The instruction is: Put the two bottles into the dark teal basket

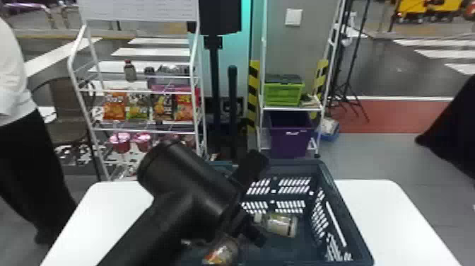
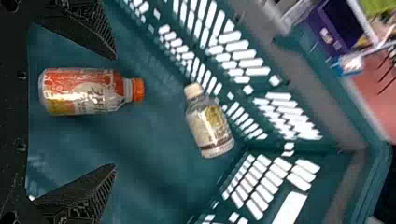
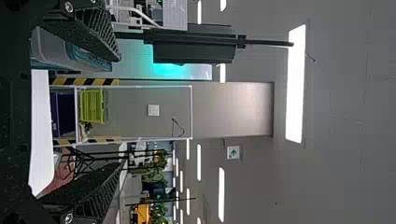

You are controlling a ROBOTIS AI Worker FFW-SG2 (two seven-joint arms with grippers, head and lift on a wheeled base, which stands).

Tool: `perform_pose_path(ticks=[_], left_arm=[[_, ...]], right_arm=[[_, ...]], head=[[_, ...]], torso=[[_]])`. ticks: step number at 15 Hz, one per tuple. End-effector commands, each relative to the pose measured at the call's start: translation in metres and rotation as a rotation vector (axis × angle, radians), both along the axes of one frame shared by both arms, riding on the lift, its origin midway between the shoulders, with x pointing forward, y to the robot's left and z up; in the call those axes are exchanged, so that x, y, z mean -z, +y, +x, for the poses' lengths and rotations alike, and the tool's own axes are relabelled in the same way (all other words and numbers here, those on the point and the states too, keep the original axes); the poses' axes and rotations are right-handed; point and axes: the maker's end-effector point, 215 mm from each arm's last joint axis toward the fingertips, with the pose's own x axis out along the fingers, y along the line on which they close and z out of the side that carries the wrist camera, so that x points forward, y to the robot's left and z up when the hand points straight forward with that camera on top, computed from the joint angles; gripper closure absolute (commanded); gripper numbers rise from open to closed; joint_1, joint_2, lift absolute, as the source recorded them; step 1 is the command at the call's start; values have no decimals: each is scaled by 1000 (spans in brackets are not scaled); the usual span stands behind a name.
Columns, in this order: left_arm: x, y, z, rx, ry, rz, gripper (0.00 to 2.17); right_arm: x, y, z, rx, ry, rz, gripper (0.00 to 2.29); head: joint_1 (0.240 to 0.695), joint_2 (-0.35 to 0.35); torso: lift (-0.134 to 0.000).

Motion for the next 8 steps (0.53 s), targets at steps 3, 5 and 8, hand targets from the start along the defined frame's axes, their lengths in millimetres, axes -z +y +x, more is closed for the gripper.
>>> perform_pose_path(ticks=[3,5,8], left_arm=[[-39,31,19,-86,-147,-74,60],[-55,39,23,-118,-225,-166,70],[-93,53,20,-154,-408,-254,87]], right_arm=[[1,0,-1,1,4,0,83],[1,1,-3,1,4,0,83],[0,3,-2,-10,3,-4,83]], head=[[499,0],[499,0],[499,0]], torso=[[0],[0],[0]])
